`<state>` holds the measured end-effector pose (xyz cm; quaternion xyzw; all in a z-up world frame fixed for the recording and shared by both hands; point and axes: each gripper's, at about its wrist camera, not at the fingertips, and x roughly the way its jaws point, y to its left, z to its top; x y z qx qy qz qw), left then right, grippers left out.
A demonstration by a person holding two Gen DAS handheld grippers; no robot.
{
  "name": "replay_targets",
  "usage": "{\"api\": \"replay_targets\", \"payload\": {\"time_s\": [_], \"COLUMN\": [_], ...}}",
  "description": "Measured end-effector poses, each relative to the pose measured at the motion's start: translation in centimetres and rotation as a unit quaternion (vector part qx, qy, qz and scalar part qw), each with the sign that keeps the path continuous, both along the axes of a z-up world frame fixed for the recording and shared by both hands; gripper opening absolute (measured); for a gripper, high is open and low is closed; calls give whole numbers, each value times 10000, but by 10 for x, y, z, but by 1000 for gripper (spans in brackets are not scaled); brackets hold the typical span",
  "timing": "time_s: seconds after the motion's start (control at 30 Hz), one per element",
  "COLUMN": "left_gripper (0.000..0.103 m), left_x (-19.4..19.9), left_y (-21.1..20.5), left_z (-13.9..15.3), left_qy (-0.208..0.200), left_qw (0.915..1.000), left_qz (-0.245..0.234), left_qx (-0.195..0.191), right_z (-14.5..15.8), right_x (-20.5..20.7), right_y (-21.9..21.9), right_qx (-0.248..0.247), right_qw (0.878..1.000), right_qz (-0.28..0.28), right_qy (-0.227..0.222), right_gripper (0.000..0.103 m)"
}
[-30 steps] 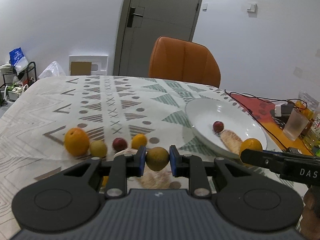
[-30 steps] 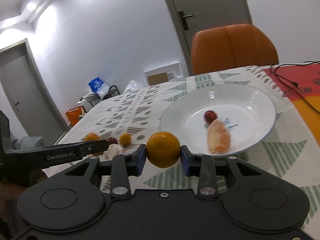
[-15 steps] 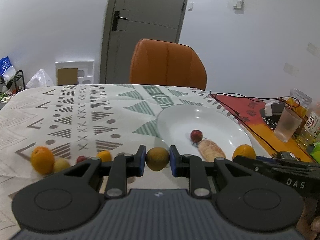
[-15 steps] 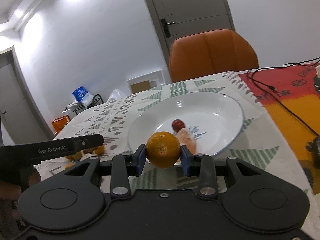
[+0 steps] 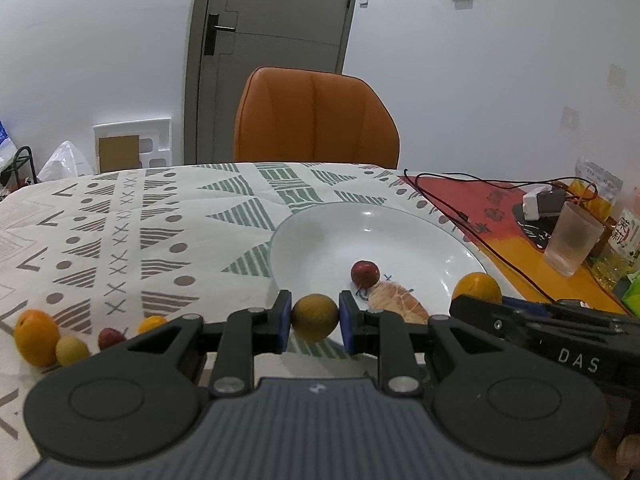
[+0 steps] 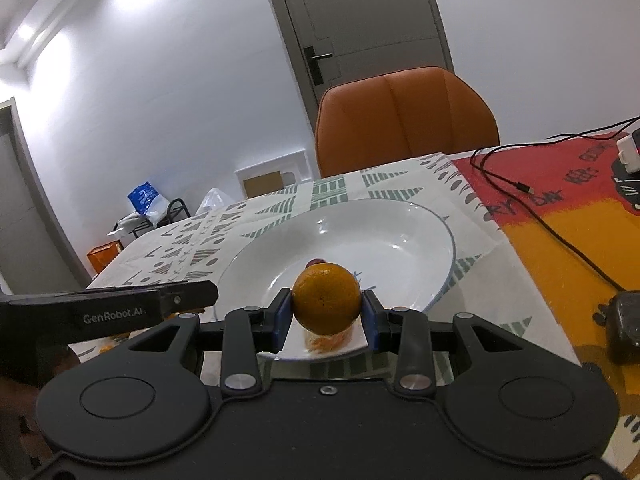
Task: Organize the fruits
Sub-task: 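Carry the orange with the right gripper while the left gripper carries the yellow-green fruit into the plate, then open both grippers and withdraw them from the plate toward the fruit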
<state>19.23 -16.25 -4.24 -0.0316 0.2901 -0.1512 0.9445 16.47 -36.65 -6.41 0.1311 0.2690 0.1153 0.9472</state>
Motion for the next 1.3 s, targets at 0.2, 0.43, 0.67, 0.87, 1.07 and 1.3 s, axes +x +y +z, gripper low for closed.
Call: {"api": "replay_targets", "payload": {"time_s": [0.2, 0.43, 0.67, 0.87, 1.07, 1.3], "left_gripper": [23, 23, 37, 53, 78, 92], "left_x": [9, 15, 11, 4, -2, -13], "left_y": [-15, -26, -23, -10, 10, 41], "left_z": [-1, 0, 4, 9, 14, 22], "left_qy": [-7, 30, 31, 3, -64, -211], "left_qw": [9999, 9999, 9998, 9996, 9985, 9961], "left_qz": [-93, -95, 75, 215, 493, 831], "left_qx": [81, 118, 199, 201, 233, 230], "right_z": [-1, 0, -2, -1, 1, 9], "right_x": [2, -6, -8, -8, -7, -11], "right_y": [-8, -18, -16, -11, -2, 20], "right_qx": [-113, -63, -7, 1, 34, 8], "right_qw": [9996, 9992, 9994, 9994, 9996, 9999], "right_qz": [-248, -360, -337, -344, -263, -42], "right_qy": [-68, -128, -27, 28, 44, -137], "right_gripper": [58, 65, 73, 75, 78, 94]}}
